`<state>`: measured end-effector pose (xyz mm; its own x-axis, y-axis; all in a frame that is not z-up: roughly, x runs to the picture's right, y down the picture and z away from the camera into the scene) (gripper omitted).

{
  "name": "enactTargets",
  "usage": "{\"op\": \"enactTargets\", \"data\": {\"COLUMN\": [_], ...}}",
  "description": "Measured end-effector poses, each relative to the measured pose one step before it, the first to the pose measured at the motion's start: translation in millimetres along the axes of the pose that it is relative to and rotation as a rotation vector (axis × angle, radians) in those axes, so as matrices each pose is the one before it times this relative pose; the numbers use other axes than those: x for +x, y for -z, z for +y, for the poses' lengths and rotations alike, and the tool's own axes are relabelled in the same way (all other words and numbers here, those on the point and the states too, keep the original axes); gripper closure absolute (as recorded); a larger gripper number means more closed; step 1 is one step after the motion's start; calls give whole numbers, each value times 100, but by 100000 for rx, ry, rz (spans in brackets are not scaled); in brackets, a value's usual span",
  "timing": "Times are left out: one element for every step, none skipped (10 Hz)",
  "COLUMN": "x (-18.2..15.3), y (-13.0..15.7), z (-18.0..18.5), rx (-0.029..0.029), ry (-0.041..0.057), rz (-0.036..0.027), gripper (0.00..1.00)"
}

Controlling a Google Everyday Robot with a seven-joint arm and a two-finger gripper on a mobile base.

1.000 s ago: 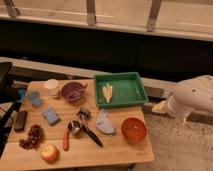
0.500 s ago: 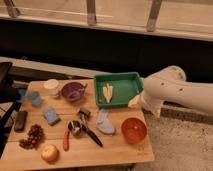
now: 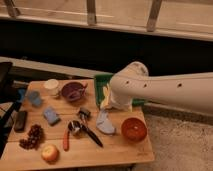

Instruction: Place grapes in paper cup

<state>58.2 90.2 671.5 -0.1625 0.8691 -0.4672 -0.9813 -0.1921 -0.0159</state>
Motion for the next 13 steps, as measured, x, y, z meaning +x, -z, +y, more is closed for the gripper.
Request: {"op": "enactTargets", "data": {"x": [24, -34, -11, -48, -177, -24, -8, -9, -98, -280, -236, -311, -266], "y": [24, -5, -21, -66, 144, 40, -30, -245, -456, -700, -603, -911, -651], "z": [-331, -72, 288, -529, -251, 159, 1081, 1550, 1913, 2559, 2135, 3342, 2550], "rx": [484, 115, -253, 668, -842, -397, -1185, -1131, -948, -1437, -1441, -2610, -2198], "ry": [-318, 19, 636, 454, 2131, 1699, 3451, 3390, 3809, 4323, 3140, 4593, 3145], "rz": [95, -91, 83, 562, 377, 95, 72, 407, 515, 693, 715, 673, -24], "gripper": [20, 20, 20, 20, 20, 20, 20, 20, 20, 20, 20, 20, 20]}}
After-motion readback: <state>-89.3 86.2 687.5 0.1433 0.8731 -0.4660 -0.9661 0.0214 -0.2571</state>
